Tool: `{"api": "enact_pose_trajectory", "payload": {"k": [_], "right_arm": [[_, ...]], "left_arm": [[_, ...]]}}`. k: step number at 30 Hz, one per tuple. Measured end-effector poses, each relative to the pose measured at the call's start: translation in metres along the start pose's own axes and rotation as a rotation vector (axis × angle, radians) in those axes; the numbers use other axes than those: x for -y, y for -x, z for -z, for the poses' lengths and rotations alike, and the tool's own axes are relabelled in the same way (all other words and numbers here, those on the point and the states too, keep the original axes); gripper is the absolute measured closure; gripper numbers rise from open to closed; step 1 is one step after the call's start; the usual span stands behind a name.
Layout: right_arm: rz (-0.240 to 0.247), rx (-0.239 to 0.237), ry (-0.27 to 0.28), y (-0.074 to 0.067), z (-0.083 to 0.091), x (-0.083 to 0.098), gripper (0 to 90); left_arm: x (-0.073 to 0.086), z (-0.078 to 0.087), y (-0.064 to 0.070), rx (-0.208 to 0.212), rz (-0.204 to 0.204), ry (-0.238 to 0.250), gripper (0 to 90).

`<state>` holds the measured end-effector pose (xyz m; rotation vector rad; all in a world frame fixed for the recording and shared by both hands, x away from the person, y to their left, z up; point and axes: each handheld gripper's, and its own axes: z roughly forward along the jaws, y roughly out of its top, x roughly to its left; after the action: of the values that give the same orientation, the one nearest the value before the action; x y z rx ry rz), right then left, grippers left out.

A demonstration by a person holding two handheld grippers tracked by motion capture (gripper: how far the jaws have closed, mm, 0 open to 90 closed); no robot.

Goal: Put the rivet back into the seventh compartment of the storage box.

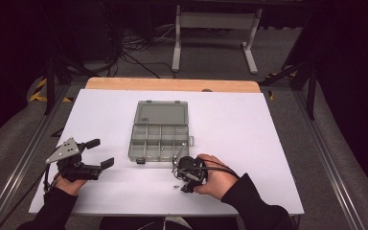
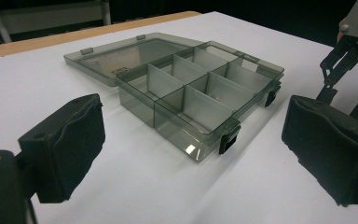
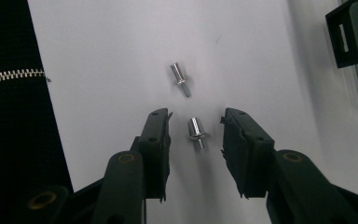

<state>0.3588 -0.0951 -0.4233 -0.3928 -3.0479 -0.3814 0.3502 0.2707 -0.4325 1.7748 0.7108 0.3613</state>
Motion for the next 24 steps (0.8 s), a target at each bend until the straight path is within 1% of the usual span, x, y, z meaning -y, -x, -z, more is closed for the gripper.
{"api": "enact_pose_trajectory", "payload": {"k": [3,6,8,13,14,16,21,24], "right_arm": [[0.010,-0.001,-0.012,-0.0008,-0.0003,-0.0003,65.8],[0.024,0.008,-0.016,-0.0009,-0.0004,-0.0003,69.6],[0.027,0.003,-0.019,-0.0010,-0.0005,-0.0004,71.9],[0.029,0.004,-0.029,-0.0026,-0.0007,-0.0012,81.6],[0.037,0.008,-0.034,-0.0026,-0.0006,-0.0014,82.2],[0.029,0.006,-0.030,-0.0037,-0.0010,-0.0019,82.3],[0.040,0.010,-0.031,-0.0030,0.0000,-0.0017,82.8],[0.034,0.010,-0.020,-0.0025,0.0032,-0.0023,83.8]], "left_arm": [[0.0002,-0.0002,0.0001,-0.002,0.002,0.004,6.4],[0.0002,-0.0003,0.0000,-0.004,0.002,0.002,6.4],[0.0002,-0.0004,0.0002,-0.003,0.001,0.001,6.5],[0.0002,-0.0003,0.0001,-0.004,0.002,0.001,6.5],[0.0002,-0.0004,0.0001,-0.002,0.002,0.002,6.4],[0.0003,-0.0005,0.0004,-0.001,0.004,0.000,6.4],[0.0004,-0.0007,0.0004,0.000,0.007,0.000,6.5],[0.0005,-0.0007,0.0004,-0.001,0.008,-0.001,6.5]]}}
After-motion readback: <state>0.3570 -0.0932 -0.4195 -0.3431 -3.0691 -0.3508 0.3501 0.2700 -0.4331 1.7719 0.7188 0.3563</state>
